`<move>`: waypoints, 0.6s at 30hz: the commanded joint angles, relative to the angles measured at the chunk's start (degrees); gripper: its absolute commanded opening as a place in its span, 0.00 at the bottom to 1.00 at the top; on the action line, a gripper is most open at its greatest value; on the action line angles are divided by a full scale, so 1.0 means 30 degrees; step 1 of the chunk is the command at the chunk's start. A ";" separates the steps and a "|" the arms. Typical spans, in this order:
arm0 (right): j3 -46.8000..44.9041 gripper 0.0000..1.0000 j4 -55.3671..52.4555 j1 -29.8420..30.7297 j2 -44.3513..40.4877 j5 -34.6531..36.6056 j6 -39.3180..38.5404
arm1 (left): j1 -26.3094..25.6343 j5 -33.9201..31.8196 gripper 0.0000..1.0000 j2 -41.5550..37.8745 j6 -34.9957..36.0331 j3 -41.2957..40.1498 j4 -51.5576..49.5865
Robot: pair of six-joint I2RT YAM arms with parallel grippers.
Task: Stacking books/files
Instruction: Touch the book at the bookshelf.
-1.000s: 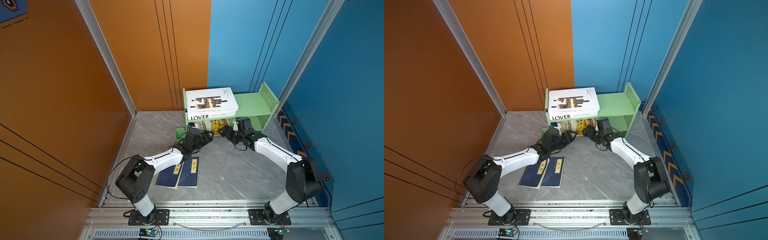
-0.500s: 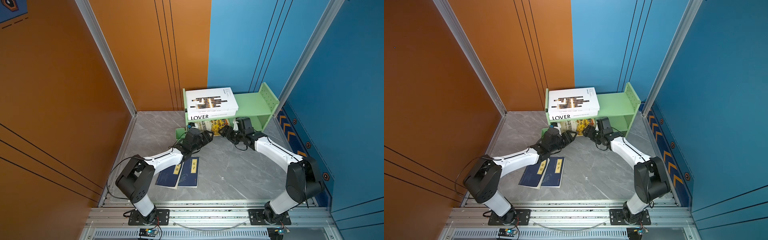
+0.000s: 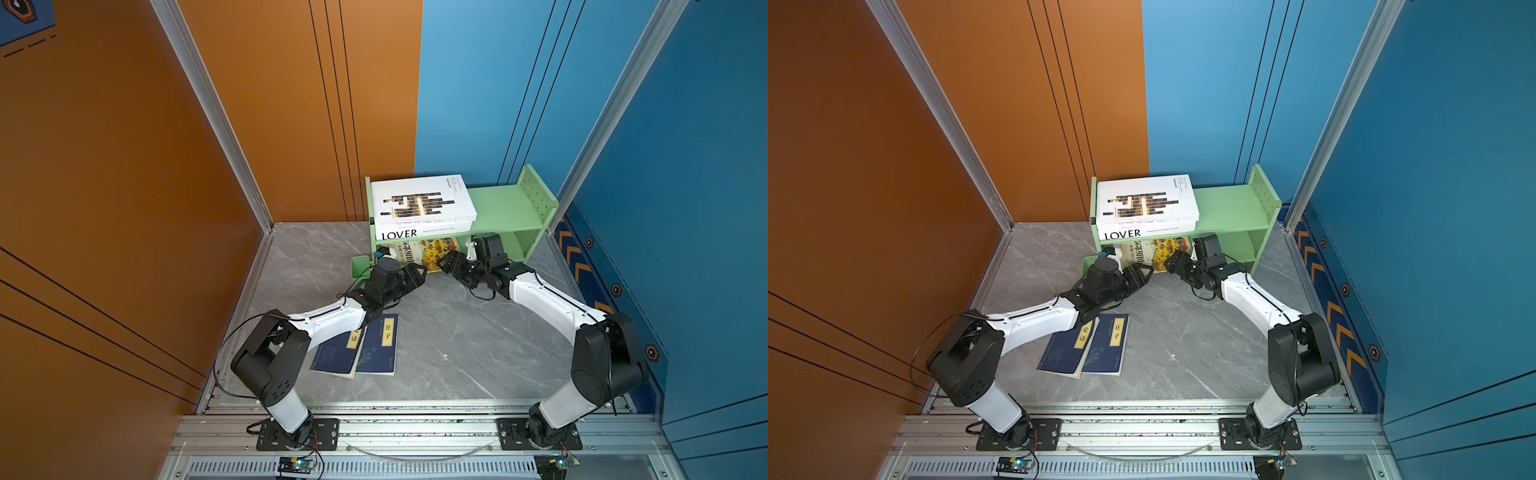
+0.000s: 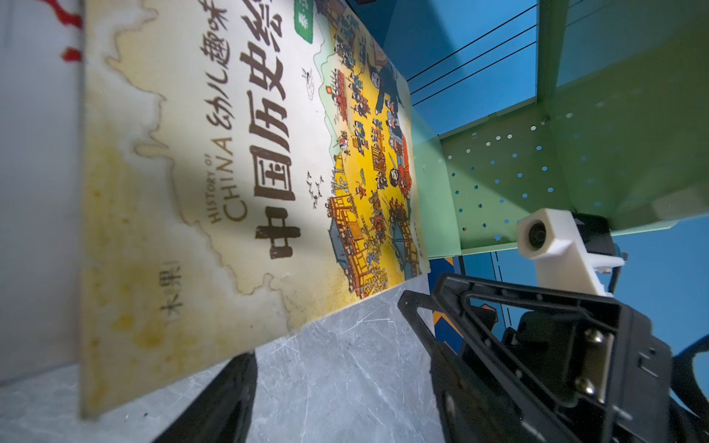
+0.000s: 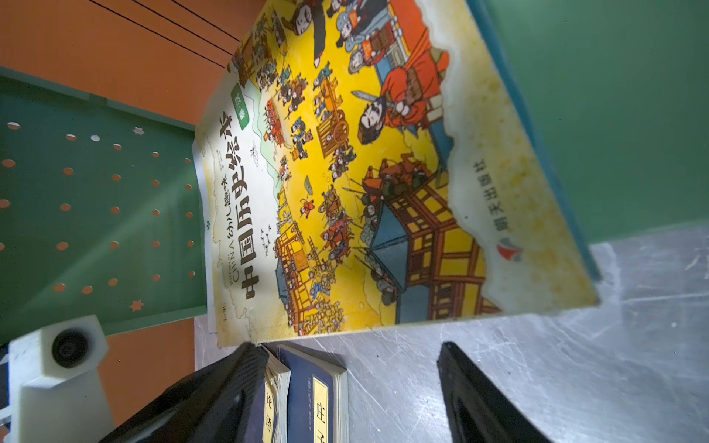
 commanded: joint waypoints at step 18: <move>0.1601 0.76 0.1882 0.0100 -0.0362 -0.0099 -0.1634 | 0.0678 -0.0988 0.71 -0.1862 0.1487 -0.0754 -0.0091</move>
